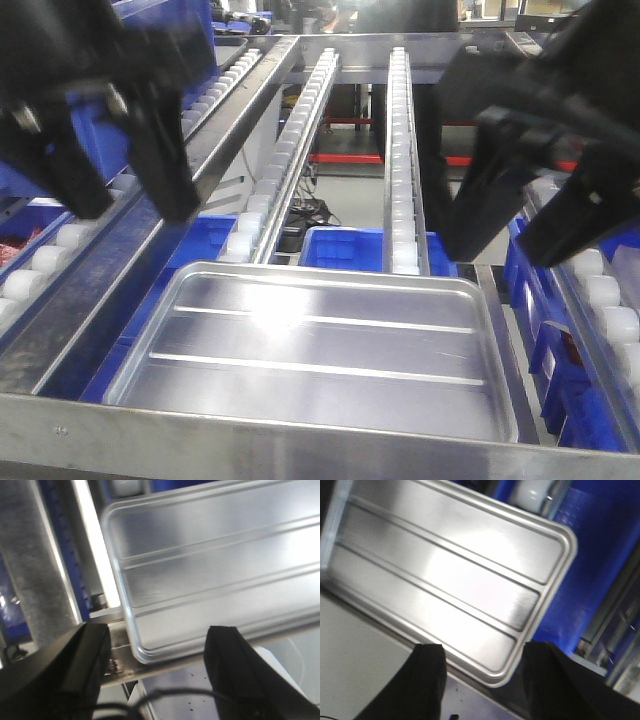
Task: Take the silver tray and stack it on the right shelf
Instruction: 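Lower both grippers onto the near and far rims of the silver tray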
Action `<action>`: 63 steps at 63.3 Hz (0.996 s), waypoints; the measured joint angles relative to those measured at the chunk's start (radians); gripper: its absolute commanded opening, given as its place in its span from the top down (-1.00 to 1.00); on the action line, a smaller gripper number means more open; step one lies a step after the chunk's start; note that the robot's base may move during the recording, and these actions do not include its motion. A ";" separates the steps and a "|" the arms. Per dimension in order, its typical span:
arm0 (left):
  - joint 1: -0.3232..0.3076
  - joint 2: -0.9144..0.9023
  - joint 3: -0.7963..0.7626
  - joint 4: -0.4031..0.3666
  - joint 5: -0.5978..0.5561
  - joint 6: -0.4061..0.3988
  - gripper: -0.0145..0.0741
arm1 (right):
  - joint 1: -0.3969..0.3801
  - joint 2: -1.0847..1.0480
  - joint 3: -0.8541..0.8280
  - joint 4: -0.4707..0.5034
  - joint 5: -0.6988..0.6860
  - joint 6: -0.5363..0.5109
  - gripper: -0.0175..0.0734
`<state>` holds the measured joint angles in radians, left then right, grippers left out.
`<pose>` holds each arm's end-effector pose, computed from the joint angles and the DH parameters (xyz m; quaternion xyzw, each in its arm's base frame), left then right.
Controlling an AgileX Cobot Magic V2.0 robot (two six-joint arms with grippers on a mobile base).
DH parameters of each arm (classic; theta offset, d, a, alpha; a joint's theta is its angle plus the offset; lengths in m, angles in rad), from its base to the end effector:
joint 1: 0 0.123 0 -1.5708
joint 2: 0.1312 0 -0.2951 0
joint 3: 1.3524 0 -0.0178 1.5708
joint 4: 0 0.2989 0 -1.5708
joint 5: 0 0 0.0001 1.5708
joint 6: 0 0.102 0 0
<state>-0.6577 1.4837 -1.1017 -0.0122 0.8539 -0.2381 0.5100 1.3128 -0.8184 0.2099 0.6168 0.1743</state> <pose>0.2732 -0.2122 0.2549 0.2007 0.9570 -0.0955 0.1865 0.2538 0.1561 0.2277 -0.0950 0.9551 0.1668 0.2256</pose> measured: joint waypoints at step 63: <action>0.000 0.269 -0.028 0.052 -0.090 -0.149 -0.04 | 0.000 0.268 -0.049 -0.257 -0.016 0.354 -0.36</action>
<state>-0.6577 1.7530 -1.1298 0.0402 0.7635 -0.3868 0.5100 1.5808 -0.8678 -0.0470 0.6010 0.5286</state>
